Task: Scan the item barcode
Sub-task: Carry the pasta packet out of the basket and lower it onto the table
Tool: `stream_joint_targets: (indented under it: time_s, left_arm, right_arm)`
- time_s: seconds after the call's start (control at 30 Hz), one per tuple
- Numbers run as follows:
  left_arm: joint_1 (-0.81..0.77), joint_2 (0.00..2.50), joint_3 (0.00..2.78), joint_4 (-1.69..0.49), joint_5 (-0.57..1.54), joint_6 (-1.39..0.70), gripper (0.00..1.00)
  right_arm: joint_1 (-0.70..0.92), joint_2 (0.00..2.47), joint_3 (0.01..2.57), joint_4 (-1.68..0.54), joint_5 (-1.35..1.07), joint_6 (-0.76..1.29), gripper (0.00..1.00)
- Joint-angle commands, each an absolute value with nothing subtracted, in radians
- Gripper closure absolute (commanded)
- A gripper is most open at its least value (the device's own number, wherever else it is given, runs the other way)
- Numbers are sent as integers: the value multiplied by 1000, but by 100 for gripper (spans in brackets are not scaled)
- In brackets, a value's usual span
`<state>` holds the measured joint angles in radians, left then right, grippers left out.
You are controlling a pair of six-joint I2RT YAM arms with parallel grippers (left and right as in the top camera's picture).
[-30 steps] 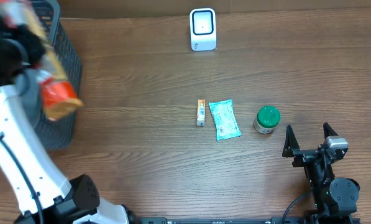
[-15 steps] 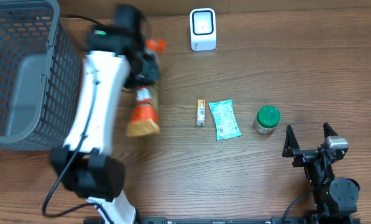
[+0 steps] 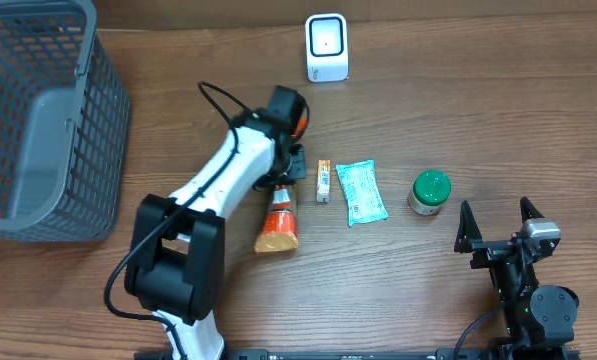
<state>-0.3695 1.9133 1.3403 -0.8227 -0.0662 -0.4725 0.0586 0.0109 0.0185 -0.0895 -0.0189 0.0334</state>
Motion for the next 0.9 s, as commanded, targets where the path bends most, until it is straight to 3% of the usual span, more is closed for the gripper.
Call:
stream_joint_targets:
  time_s: [0.0,0.1,0.2,0.27,0.37,0.53,0.87]
  left_arm:
    - [-389,1882,1281,-767,-115,-496,96]
    - [-389,1882,1263,-738,-115,-498,94]
    - [-389,1882,1263,-739,-115,-497,84]
    - [-389,1882,1263,-740,-115,-497,64]
    - [-389,1884,1263,-748,-114,-496,51]
    - [-389,1884,1263,-754,-113,-494,17]
    - [-377,1883,1304,-776,-106,-456,16]
  right_arm:
    - [55,3,8,-84,-17,32,0]
    - [55,3,8,-84,-17,33,0]
    - [55,3,8,-84,-17,33,0]
    - [55,3,8,-84,-17,32,0]
    - [55,3,8,-84,-17,32,0]
    - [55,3,8,-84,-17,32,0]
    - [55,3,8,-84,-17,32,0]
